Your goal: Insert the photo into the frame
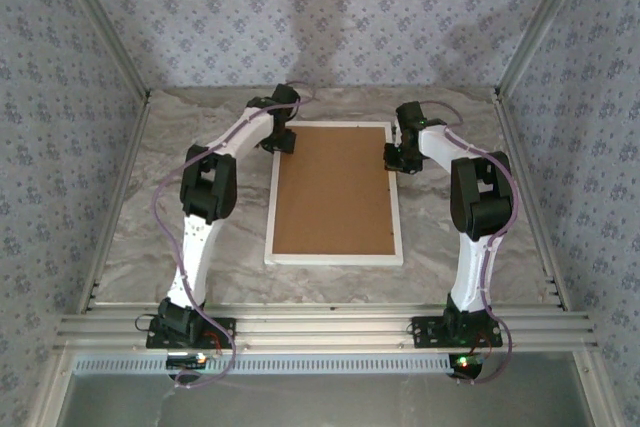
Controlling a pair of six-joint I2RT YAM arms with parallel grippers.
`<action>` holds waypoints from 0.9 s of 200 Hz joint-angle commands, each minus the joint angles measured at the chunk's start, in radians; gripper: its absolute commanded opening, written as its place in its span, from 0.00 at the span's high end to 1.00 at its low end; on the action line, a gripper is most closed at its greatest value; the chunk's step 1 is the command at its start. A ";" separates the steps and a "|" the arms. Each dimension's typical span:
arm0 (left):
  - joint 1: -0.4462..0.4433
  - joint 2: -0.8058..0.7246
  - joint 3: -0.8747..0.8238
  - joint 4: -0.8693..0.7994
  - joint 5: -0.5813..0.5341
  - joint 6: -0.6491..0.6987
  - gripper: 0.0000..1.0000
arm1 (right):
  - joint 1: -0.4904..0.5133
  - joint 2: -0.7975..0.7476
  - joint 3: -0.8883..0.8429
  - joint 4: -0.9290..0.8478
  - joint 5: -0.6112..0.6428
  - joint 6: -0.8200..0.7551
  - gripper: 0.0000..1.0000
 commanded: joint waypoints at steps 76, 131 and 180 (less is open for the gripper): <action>-0.089 0.020 -0.067 -0.028 0.233 0.010 0.24 | 0.025 0.013 0.016 -0.044 -0.022 0.012 0.86; -0.009 -0.208 -0.190 0.053 0.241 -0.002 0.18 | -0.013 -0.022 -0.015 -0.039 -0.001 0.023 0.86; 0.039 -0.396 -0.355 0.123 0.221 -0.028 0.15 | -0.018 -0.024 -0.018 -0.039 -0.006 0.021 0.86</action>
